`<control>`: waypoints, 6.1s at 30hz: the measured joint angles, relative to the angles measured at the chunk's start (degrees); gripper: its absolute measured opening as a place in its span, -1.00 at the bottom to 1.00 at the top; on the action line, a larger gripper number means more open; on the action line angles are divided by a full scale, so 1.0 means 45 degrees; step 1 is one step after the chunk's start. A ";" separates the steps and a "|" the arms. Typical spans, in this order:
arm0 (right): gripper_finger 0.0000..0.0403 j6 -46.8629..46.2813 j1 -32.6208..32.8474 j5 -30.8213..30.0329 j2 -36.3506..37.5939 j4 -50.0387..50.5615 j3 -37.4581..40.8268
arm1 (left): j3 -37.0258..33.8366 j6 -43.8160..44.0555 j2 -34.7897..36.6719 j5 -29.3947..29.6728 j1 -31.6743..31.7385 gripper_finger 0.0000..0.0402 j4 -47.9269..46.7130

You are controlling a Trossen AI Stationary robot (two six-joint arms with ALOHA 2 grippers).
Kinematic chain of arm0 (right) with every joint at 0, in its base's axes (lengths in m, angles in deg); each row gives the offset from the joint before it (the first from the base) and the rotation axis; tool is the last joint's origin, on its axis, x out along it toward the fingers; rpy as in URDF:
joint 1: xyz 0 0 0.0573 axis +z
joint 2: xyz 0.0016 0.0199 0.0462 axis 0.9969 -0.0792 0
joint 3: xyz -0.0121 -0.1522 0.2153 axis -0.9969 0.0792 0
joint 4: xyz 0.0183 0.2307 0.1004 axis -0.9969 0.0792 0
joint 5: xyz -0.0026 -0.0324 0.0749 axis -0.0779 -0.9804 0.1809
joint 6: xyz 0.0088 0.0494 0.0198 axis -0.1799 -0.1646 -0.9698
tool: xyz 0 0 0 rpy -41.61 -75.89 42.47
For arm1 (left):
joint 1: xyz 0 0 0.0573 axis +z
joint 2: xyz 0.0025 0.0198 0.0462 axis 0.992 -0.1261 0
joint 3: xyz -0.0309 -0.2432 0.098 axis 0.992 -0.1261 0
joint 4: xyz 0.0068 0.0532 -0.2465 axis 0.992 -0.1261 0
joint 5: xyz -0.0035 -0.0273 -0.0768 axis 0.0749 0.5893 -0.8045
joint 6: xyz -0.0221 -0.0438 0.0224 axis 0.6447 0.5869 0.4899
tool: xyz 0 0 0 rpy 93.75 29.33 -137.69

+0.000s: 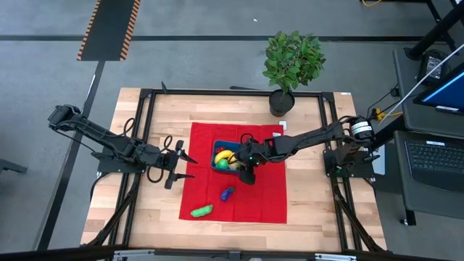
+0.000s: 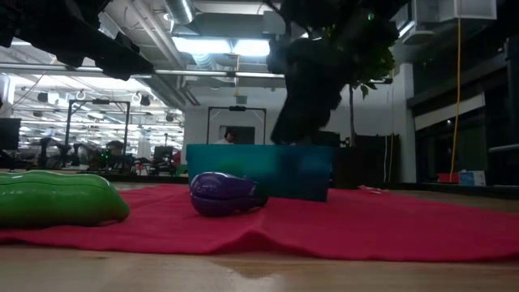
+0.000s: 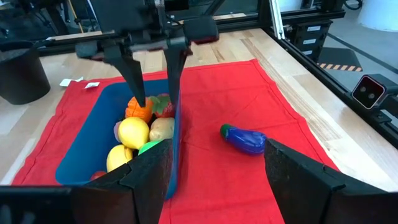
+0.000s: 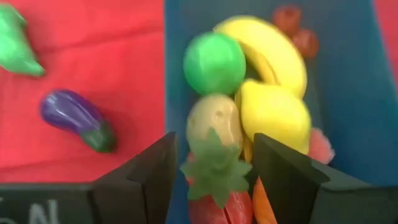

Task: Pick and placing Produce into tupperware
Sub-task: Put the green pea into the blue bin

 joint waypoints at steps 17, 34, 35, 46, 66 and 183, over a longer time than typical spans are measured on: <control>0.04 0.0634 0.0521 -0.1510 0.1744 -0.0868 0.0596 | 0.0000 0.0005 0.0000 0.0000 0.0004 0.20 0.0123; 0.04 0.0653 0.1579 -0.1637 0.2910 -0.8838 0.5354 | 0.0000 0.0010 -0.0002 -0.0001 -0.0016 0.20 0.0380; 0.04 0.0614 0.1579 -0.1636 0.2910 -0.8885 0.5405 | 0.0004 0.0010 -0.0001 0.0000 -0.0016 0.20 0.0416; 0.04 0.0678 0.1534 -0.1637 0.2910 -0.8895 0.5422 | 0.0000 0.0603 0.0000 0.0641 -0.0020 0.20 0.0466; 0.04 0.0410 0.1515 -0.1611 0.2895 -0.8585 0.5423 | 0.2065 0.3587 -0.1391 0.3849 -0.3452 0.20 -0.3031; 0.04 -0.0614 0.2093 -0.1598 0.2886 -0.7352 0.5426 | 1.0425 1.0836 -1.3190 -0.1415 -0.4087 -0.35 -0.9312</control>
